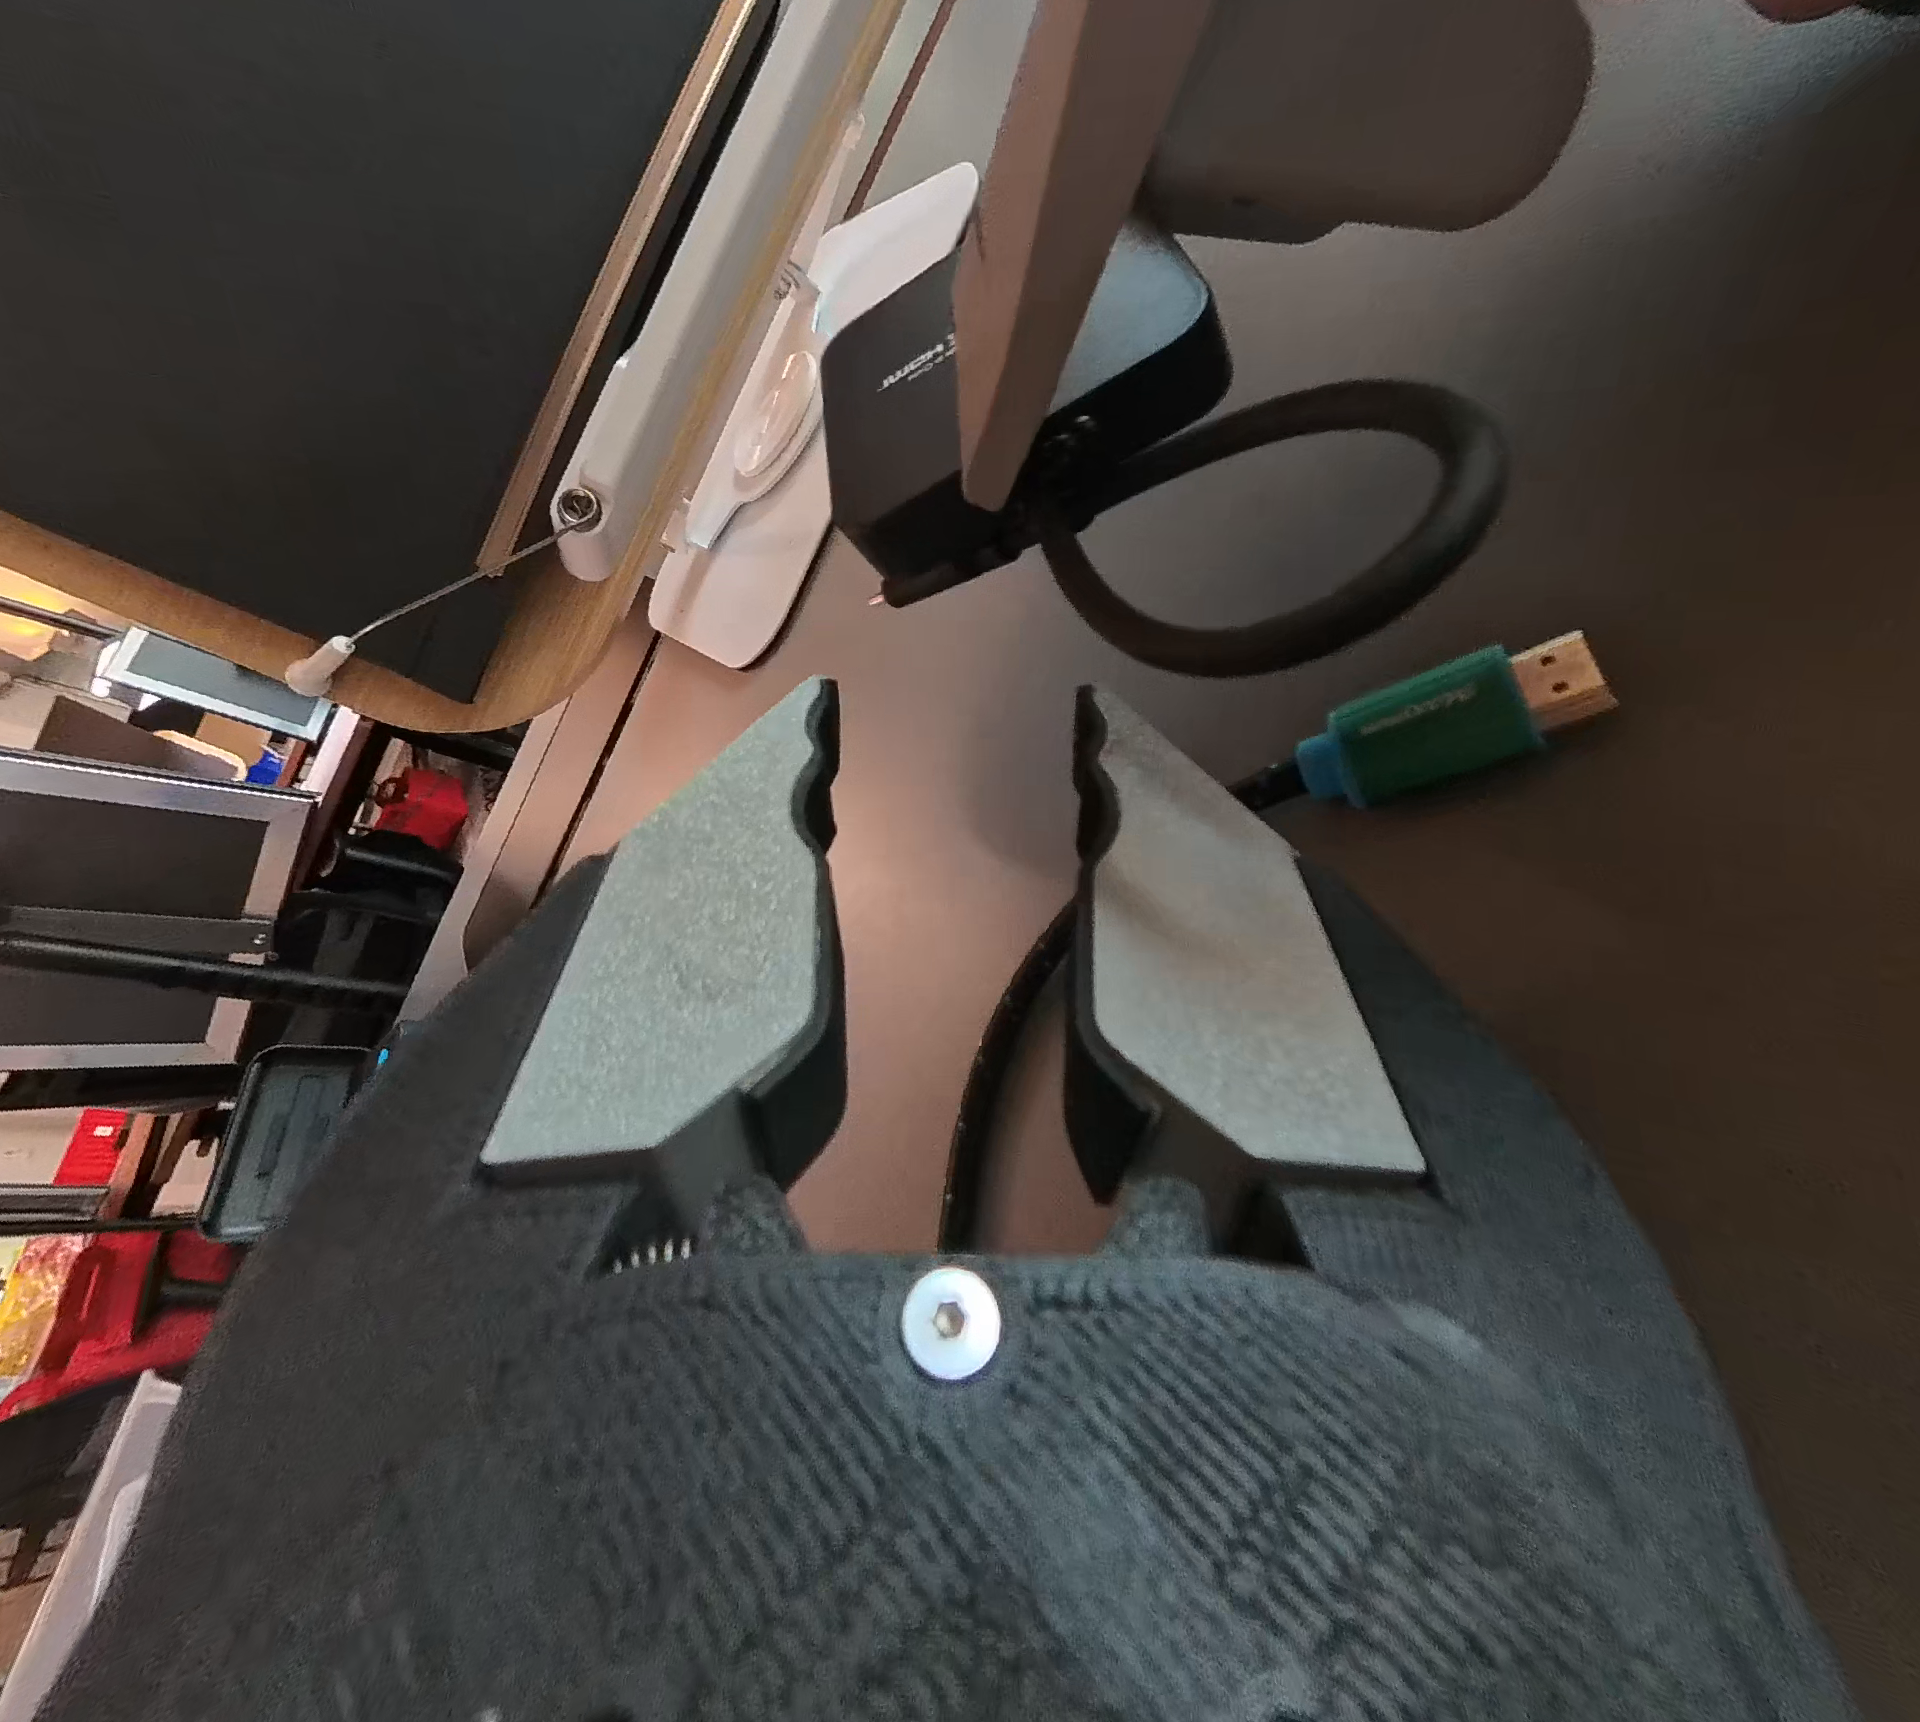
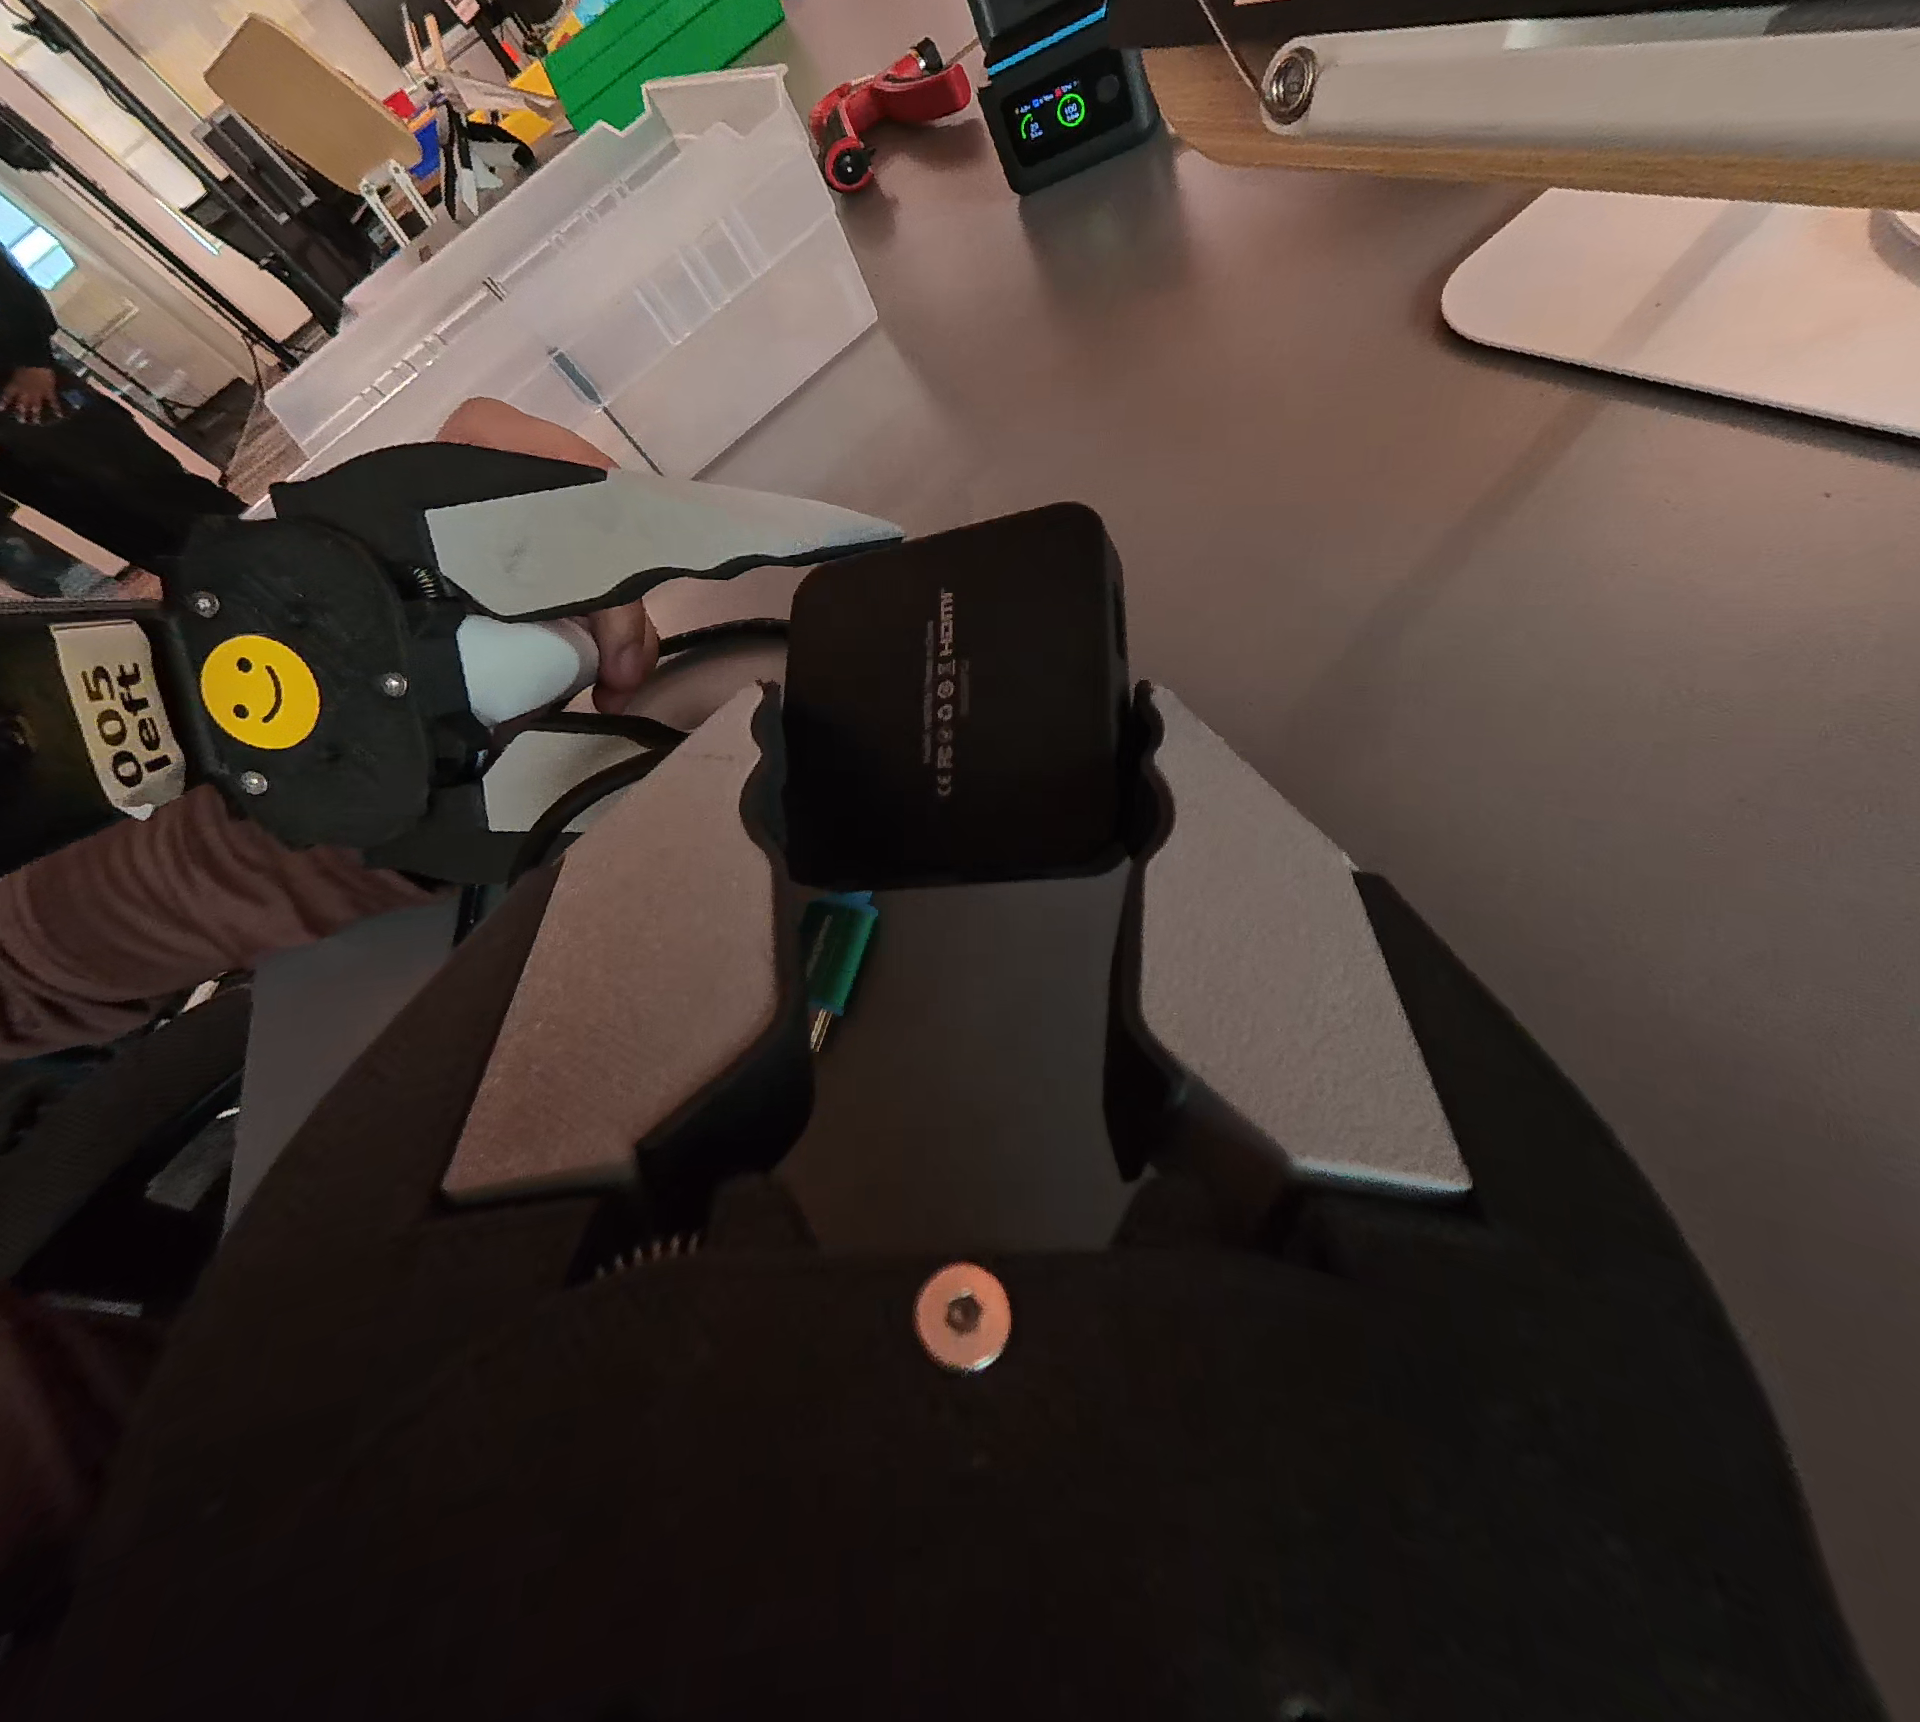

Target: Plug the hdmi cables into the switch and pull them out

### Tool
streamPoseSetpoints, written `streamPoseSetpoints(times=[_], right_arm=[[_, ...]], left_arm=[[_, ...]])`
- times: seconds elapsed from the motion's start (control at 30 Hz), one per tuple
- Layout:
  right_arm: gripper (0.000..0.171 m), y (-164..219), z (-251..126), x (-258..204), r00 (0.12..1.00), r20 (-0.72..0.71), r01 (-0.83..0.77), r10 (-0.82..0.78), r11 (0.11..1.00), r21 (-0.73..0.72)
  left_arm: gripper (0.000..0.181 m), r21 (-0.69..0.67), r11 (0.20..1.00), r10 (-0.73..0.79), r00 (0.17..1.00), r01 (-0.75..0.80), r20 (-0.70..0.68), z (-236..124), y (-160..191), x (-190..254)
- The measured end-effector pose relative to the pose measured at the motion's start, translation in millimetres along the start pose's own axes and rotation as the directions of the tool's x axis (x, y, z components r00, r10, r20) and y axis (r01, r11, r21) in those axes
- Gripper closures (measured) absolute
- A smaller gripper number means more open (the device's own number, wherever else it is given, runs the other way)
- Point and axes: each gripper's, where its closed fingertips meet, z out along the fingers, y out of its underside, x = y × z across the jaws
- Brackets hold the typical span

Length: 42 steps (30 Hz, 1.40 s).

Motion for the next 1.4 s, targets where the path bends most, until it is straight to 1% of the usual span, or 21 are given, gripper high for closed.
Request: streamPoseSetpoints(times=[0.13,0.27,0.4,0.53,0.7,1.0,1.13,1.27,1.4], right_arm=[[0.107,0.0,0.4,-4.2,1.0,0.026,0.001,-0.001,1.0,-0.003],[0.108,0.5,0.9,-8.6,0.999,0.046,0.013,-0.012,1.0,-0.011],[0.108,1.8,0.1,-2.7,0.999,0.005,0.039,-0.039,0.999,-0.026],[0.108,0.1,-0.9,-4.3,1.0,0.018,0.024,-0.024,1.0,-0.013],[0.108,3.0,0.9,-3.4,0.999,0.012,0.033,-0.033,0.999,-0.032],[0.108,8.0,2.7,3.0,1.0,-0.005,0.022,-0.022,0.998,-0.056],[0.108,10.4,3.9,3.4,1.0,-0.006,0.021,-0.022,0.997,-0.07],[0.108,12.1,3.6,4.8,0.999,-0.017,0.027,-0.028,0.996,-0.084],[0.108,13.0,2.4,1.8,1.0,0.008,0.015,-0.014,0.995,-0.094]], left_arm=[[0.134,0.007,1.0,0.014,1.0,-0.014,-0.002,-0.3,-0.9,1.0],[0.12,0.009,1.0,0.016,1.0,-0.016,-0.021,1.0,0.1,5.1],[0.121,0.004,1.0,-0.007,1.0,0.007,-0.022,2.2,4.2,2.8],[0.122,0.009,1.0,0.005,1.0,-0.005,0.0,0.5,3.8,-1.8],[0.123,0.003,0.999,0.05,0.999,-0.05,0.017,1.2,4.9,-1.3],[0.127,0.019,0.999,0.034,0.999,-0.034,0.016,-0.2,2.1,-1.9],[0.127,-0.018,0.996,0.083,0.996,-0.082,0.046,0.8,7.5,-5.7],[0.128,-0.021,0.994,0.105,0.993,-0.104,0.061,0.2,8.3,-9.0],[0.129,-0.017,0.982,0.189,0.975,-0.189,0.119,-2.7,7.1,-17.5]])
